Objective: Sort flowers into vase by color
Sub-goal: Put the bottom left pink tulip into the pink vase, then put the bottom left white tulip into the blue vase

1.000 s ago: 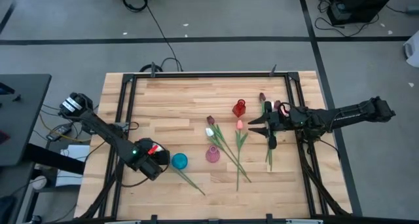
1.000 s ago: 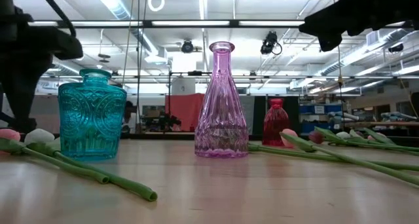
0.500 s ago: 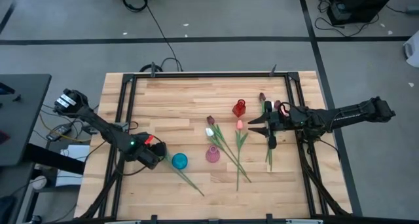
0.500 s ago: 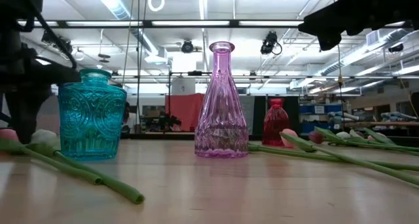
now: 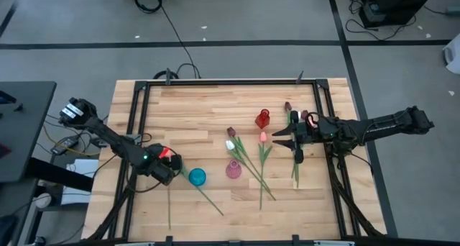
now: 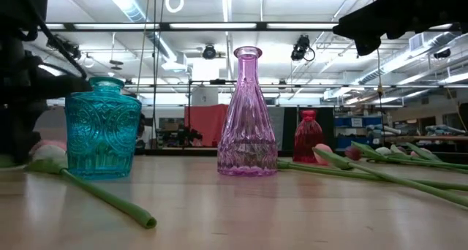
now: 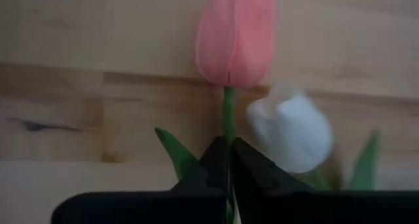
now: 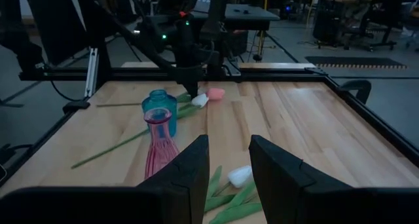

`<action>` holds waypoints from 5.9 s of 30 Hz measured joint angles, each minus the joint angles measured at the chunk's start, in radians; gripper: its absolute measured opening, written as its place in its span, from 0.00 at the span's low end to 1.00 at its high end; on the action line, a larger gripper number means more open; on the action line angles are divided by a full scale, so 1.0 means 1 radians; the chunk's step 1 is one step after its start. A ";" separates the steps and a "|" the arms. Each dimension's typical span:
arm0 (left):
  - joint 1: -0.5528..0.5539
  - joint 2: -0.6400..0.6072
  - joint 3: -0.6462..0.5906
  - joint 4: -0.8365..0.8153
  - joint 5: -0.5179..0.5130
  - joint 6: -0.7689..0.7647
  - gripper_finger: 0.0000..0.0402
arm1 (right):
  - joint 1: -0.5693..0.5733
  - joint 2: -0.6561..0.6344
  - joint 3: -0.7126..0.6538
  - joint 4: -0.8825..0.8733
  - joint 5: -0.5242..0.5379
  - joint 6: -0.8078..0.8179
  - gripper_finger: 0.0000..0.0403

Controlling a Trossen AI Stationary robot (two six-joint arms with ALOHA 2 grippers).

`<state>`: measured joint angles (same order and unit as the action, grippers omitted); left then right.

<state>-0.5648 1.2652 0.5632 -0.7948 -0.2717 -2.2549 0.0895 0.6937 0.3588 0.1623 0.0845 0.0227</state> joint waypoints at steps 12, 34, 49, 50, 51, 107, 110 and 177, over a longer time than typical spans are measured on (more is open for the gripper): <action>0.002 -0.122 0.350 -0.454 -0.375 0.269 0.01 | 0.000 0.000 0.000 0.000 0.000 -0.009 0.31; 0.156 -0.046 0.755 0.371 -0.660 1.848 0.02 | -0.067 -0.009 0.000 0.026 0.045 0.012 0.31; 0.297 0.108 0.755 0.810 -0.247 2.071 0.02 | -0.074 -0.004 -0.107 0.149 0.179 0.036 0.31; 0.300 0.108 0.755 0.816 -0.237 2.073 0.02 | -0.074 -0.005 -0.107 0.151 0.178 0.037 0.31; 0.302 0.108 0.755 0.827 -0.232 2.076 0.02 | -0.074 -0.005 -0.107 0.152 0.176 0.038 0.31; -0.043 0.153 0.756 -0.277 -0.171 1.091 0.52 | -0.072 -0.005 -0.107 0.136 0.117 0.056 0.29; -0.105 0.181 0.756 -0.413 -0.157 1.012 0.50 | -0.072 -0.005 -0.107 0.138 0.117 0.055 0.29; 0.052 0.124 0.032 0.260 0.047 2.099 0.03 | -0.073 0.188 -0.105 0.299 0.073 0.065 0.29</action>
<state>-0.5127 1.3891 0.5947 -0.5353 -0.2249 -0.1559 0.0162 0.8818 0.2535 0.4613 0.1577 0.0878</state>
